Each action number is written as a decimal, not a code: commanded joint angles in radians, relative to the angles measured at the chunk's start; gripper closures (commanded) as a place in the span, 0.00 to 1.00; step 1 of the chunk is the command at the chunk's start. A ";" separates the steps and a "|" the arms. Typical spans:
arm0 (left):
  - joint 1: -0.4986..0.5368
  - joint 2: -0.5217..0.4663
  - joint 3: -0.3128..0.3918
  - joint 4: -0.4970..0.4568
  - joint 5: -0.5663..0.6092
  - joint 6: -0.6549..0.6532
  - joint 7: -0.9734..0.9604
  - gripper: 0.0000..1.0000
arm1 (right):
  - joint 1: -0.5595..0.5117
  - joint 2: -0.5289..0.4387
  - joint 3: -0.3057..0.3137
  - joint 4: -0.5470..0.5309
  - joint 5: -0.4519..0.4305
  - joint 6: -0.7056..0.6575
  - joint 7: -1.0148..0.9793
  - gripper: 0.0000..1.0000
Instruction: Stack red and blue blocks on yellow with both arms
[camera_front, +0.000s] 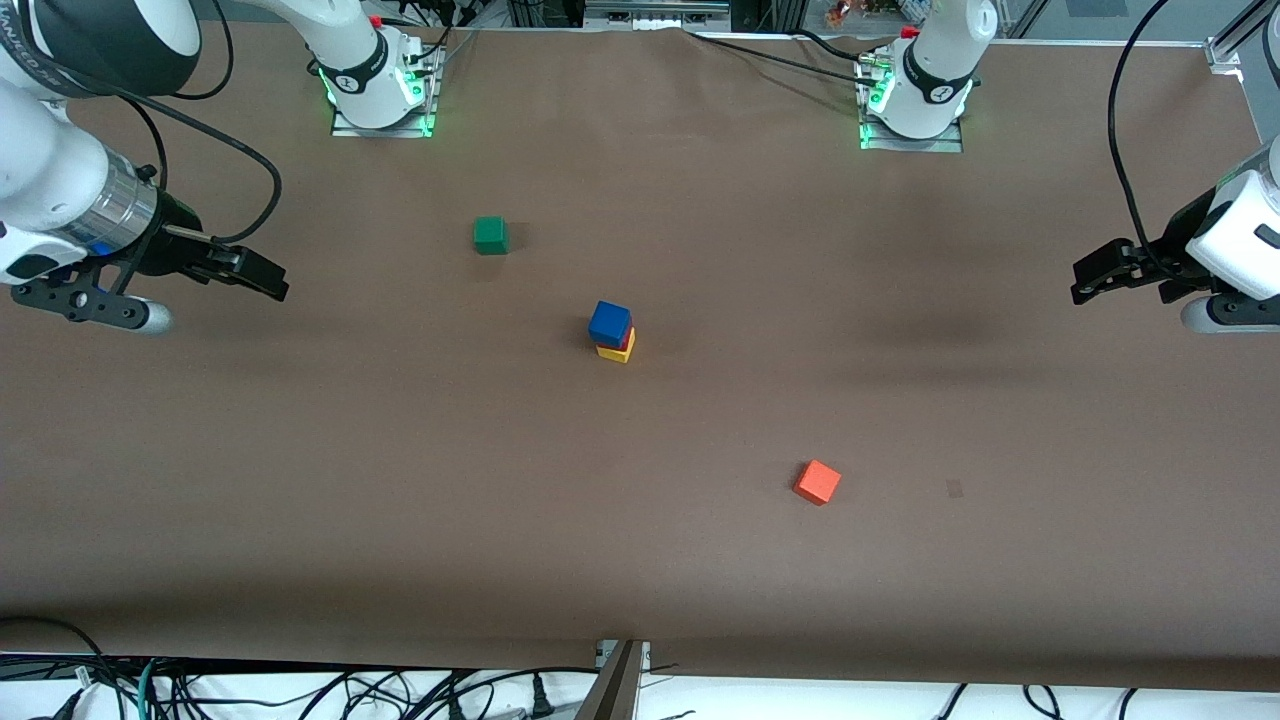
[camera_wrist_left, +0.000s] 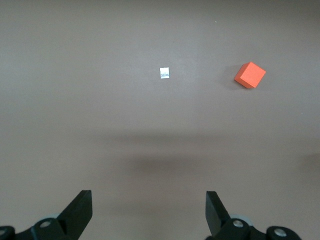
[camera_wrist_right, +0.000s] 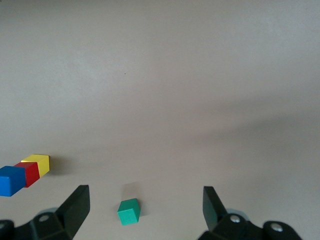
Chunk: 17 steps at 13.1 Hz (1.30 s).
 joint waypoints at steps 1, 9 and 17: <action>-0.002 0.011 0.002 0.026 -0.020 -0.006 0.009 0.00 | 0.001 -0.023 -0.008 -0.016 0.014 0.009 -0.018 0.00; -0.004 0.011 0.002 0.026 -0.020 -0.007 0.009 0.00 | -0.002 -0.055 -0.008 -0.029 0.001 0.009 -0.061 0.00; -0.002 0.033 0.002 0.063 -0.020 -0.006 0.009 0.00 | -0.557 -0.057 0.499 -0.019 -0.078 -0.041 -0.142 0.00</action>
